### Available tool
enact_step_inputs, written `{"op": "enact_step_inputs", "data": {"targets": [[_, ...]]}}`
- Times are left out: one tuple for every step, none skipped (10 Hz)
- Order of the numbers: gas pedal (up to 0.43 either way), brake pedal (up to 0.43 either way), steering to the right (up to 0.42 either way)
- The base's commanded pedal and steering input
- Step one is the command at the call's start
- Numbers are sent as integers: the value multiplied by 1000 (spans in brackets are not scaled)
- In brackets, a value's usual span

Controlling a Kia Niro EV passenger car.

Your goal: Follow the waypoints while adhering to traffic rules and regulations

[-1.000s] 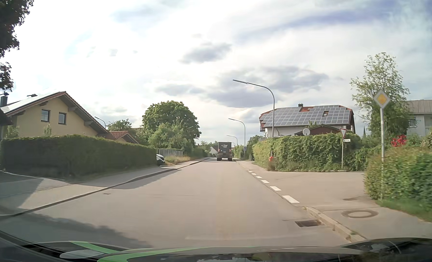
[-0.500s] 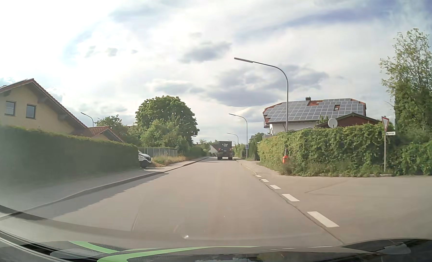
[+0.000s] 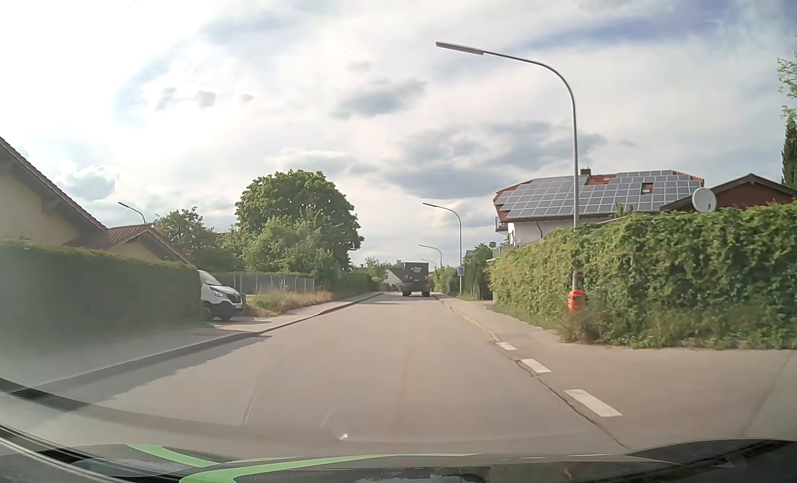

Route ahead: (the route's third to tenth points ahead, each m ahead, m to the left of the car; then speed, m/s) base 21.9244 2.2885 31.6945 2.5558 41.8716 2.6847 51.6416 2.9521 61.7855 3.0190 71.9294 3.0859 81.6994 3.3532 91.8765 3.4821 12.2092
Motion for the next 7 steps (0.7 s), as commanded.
{"op": "enact_step_inputs", "data": {"targets": [[118, 0, -3], [118, 0, -3], [118, 0, -2], [118, 0, -3], [118, 0, -3], [118, 0, -2], [118, 0, -2]]}}
